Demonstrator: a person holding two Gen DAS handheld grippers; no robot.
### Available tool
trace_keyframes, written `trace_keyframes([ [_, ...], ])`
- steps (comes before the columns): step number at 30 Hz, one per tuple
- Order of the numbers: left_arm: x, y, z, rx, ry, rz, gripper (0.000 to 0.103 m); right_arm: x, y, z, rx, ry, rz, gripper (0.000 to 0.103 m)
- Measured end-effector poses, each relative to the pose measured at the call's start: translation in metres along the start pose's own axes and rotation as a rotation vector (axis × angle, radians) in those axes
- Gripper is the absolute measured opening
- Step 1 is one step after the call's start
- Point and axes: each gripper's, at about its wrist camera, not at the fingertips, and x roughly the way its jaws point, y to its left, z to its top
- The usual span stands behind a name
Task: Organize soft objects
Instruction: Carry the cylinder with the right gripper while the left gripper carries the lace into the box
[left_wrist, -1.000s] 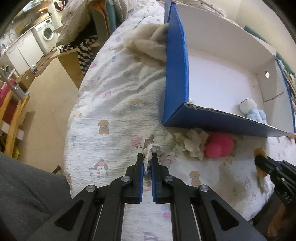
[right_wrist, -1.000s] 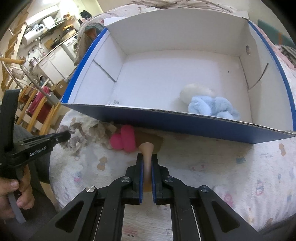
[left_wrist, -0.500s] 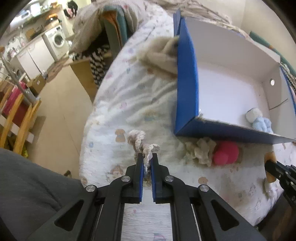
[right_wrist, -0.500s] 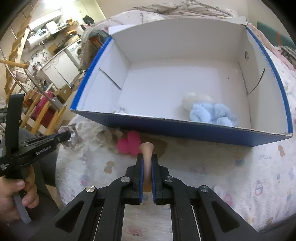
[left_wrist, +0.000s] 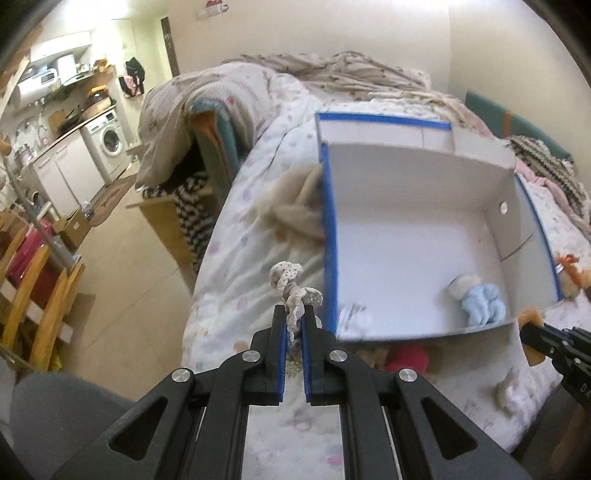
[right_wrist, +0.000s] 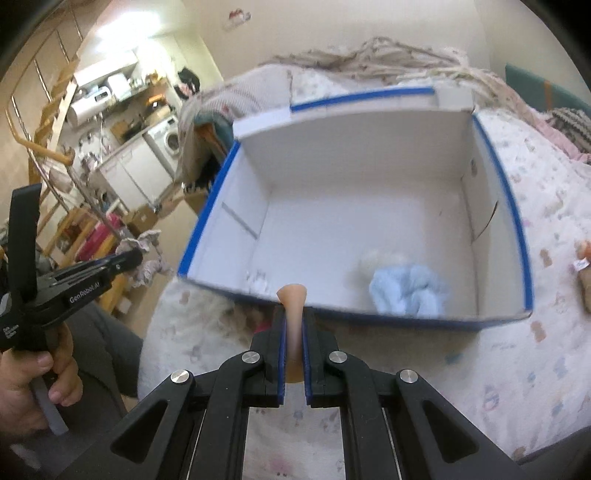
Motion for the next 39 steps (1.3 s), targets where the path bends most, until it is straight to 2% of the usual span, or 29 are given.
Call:
trace_keyframes([
  [9,-0.001,-0.025,0.051,0.032,-0.056,-0.043,0.007,-0.013,-0.021,0.035,0.026,-0.089,0.004,0.009],
  [18,0.028,-0.064,0.063,0.099,-0.002,-0.073,0.007,0.000,-0.038,0.070,0.029,-0.137,-0.017,0.009],
  [28,0.065,-0.112,0.074,0.200,0.026,-0.059,0.007,0.037,-0.058,0.081,0.008,-0.101,-0.061,0.009],
  [34,0.094,-0.130,0.071,0.216,0.080,-0.054,0.007,0.051,-0.073,0.077,0.062,-0.076,-0.061,0.009],
  [39,0.113,-0.139,0.071,0.226,0.113,-0.042,0.007,0.058,-0.072,0.076,0.054,-0.063,-0.070,0.009],
])
